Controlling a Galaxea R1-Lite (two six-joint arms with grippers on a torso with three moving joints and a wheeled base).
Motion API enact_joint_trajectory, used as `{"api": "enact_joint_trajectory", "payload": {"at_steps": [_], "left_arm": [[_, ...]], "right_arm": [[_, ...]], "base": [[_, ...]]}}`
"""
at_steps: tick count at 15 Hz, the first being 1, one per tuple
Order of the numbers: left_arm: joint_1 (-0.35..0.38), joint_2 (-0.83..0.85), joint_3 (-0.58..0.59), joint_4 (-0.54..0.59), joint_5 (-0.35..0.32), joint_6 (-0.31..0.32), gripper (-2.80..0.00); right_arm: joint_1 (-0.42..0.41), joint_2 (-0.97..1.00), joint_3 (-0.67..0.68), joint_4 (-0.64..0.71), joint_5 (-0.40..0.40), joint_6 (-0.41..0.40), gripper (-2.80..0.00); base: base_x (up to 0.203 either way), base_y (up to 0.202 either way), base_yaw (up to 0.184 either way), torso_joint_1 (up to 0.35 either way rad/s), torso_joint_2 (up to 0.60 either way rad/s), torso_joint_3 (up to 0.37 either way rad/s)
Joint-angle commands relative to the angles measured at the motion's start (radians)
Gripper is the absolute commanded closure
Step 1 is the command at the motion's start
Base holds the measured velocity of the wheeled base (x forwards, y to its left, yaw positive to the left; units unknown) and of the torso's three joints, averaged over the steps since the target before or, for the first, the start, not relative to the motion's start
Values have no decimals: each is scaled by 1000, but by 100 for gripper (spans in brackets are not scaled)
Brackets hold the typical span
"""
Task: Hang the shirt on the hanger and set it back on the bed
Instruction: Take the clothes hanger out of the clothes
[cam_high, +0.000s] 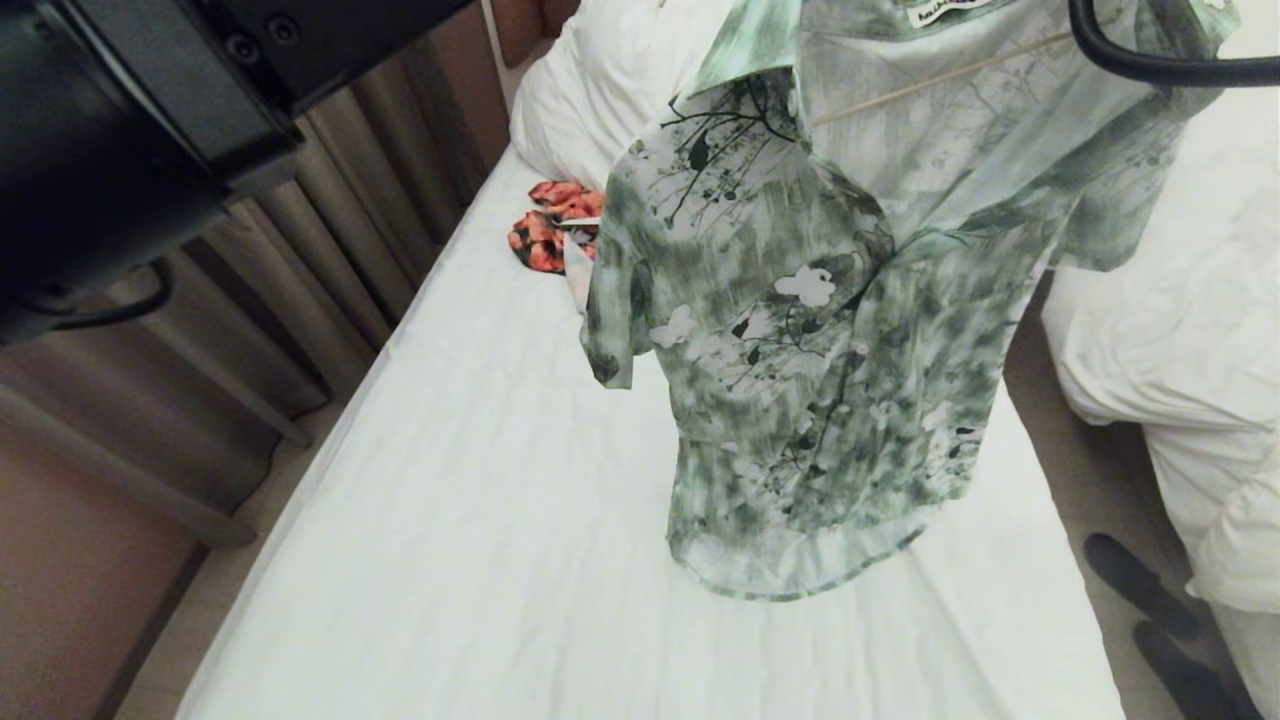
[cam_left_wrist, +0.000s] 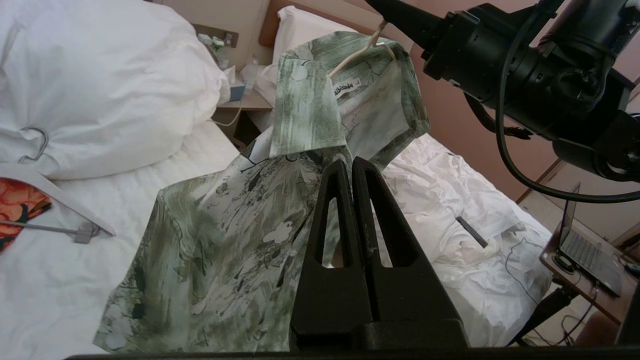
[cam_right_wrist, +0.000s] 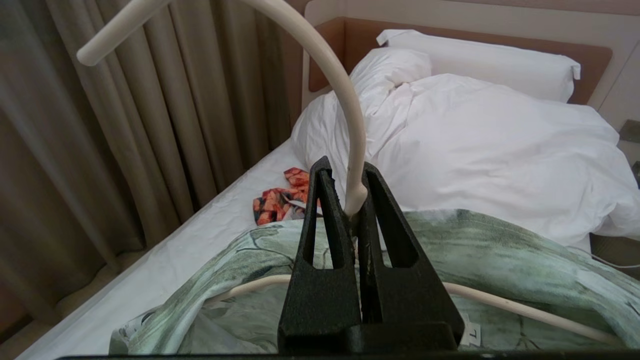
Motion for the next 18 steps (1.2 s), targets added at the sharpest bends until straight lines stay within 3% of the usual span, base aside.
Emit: {"api": "enact_joint_trajectory", "payload": {"at_steps": [1, 11, 15, 18], "left_arm": [[0, 13, 0, -3, 0, -1, 0], [0, 21, 0, -3, 0, -1, 0], [0, 24, 0, -3, 0, 0, 0], [0, 24, 0, -3, 0, -1, 0]], "right_arm": [[1, 2, 3, -1, 0, -1, 0], [-8, 11, 3, -12, 0, 7, 0], [-3, 15, 10, -118, 2, 2, 0], [-12, 18, 9, -164, 1, -49, 0]], "base": [[0, 0, 0, 159, -366, -215], [0, 0, 0, 145, -336, -192], [0, 0, 0, 61, -142, -74], [0, 0, 0, 0, 0, 0]]}}
